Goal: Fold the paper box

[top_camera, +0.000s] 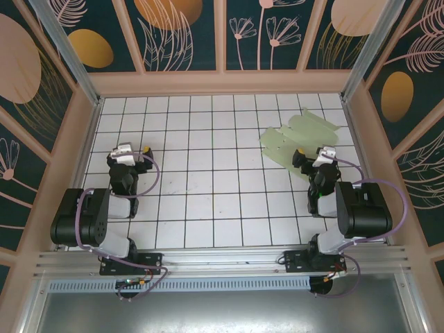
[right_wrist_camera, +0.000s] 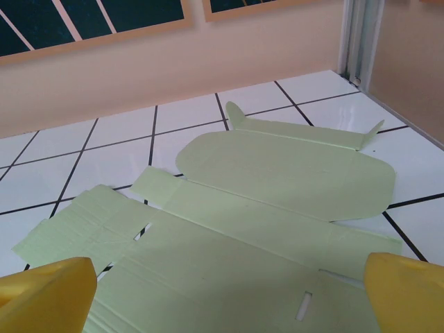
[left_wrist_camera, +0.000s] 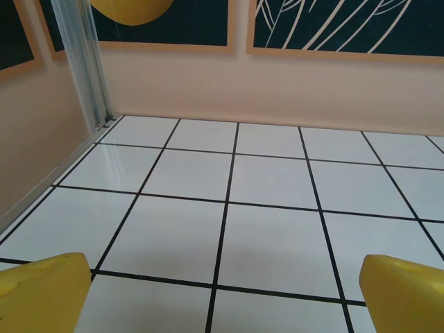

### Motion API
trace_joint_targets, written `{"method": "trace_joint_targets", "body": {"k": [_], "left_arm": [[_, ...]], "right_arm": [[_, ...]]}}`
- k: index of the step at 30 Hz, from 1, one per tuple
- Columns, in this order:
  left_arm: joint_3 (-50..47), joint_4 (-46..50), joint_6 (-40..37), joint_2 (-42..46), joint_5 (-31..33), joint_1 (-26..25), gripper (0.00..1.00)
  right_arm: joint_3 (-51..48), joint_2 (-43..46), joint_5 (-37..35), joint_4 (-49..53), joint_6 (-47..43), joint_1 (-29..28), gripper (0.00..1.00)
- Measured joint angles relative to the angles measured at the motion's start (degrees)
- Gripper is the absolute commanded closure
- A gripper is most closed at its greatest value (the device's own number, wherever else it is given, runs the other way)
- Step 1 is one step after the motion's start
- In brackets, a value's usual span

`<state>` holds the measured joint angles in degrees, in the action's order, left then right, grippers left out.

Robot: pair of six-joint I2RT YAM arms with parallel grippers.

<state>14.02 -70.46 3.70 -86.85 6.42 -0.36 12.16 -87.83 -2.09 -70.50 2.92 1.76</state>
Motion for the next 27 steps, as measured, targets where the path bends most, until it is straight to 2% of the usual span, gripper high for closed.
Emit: {"method": "trace_joint_targets", "body": {"k": [27], "left_arm": [[-0.68, -0.26, 0.00, 0.52, 0.22, 0.00, 0.01]], "right_arm": [[0.28, 0.79, -0.63, 1.75, -0.79, -0.87, 0.01]]}}
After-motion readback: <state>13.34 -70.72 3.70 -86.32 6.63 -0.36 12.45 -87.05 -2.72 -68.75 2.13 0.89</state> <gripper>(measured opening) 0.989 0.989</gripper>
